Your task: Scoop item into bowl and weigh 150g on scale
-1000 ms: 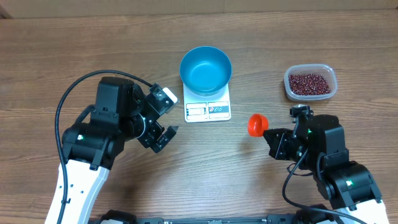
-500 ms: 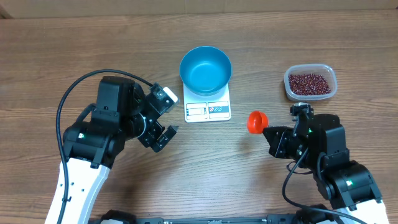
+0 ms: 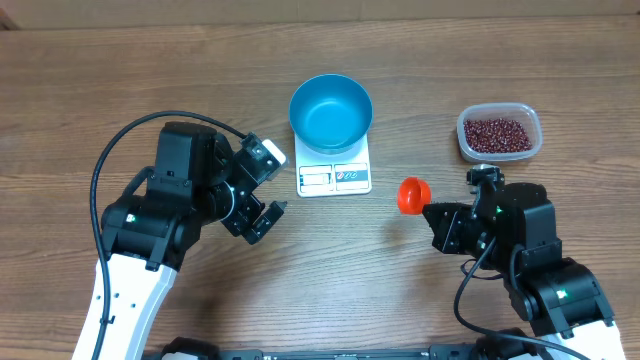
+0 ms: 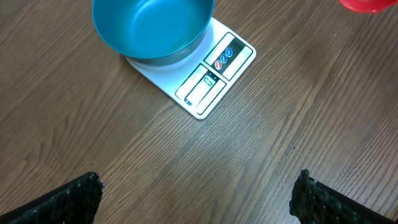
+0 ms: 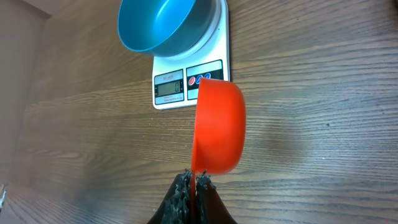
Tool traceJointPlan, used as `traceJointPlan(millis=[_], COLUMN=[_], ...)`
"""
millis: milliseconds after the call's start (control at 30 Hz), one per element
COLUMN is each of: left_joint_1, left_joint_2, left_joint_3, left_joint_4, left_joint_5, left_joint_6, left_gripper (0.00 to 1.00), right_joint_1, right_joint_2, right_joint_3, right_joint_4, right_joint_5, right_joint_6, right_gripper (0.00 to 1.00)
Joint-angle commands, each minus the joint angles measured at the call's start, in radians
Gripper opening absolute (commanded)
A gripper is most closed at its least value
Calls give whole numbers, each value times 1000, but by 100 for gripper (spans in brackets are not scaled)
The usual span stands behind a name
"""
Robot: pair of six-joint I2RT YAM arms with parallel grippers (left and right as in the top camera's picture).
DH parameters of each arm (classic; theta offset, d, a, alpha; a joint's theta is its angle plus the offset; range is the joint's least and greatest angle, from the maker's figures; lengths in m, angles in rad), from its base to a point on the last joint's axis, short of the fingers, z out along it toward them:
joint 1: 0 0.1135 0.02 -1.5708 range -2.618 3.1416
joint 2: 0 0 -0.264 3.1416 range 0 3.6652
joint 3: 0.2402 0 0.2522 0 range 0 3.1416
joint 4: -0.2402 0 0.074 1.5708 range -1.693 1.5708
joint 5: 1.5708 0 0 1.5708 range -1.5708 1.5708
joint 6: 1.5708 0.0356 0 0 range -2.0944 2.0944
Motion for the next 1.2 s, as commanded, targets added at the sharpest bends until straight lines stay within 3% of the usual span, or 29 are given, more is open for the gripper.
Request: traceJointPlan(millis=[0, 367, 667, 933, 1167], left_joint_1=[5, 5, 5, 5, 5], left_joint_2=[4, 4, 4, 4, 4], left_joint_3=[28, 28, 28, 28, 28], left_joint_4=[5, 3, 3, 3, 3], left_joint_5=[-8, -7, -7, -7, -7], left_joint_6=[-11, -15, -15, -15, -15], left_gripper=[100, 100, 100, 100, 100], right_joint_1=[-5, -5, -5, -5, -6], right_joint_2=[-9, -9, -8, 20, 102], right_joint_3=[37, 37, 37, 41, 166], right_joint_4=[7, 7, 11, 28, -27], right_joint_5=[2, -3, 239, 257, 272], right_joint_6=[-8, -13, -13, -54, -152], right_gripper=[4, 4, 4, 4, 4])
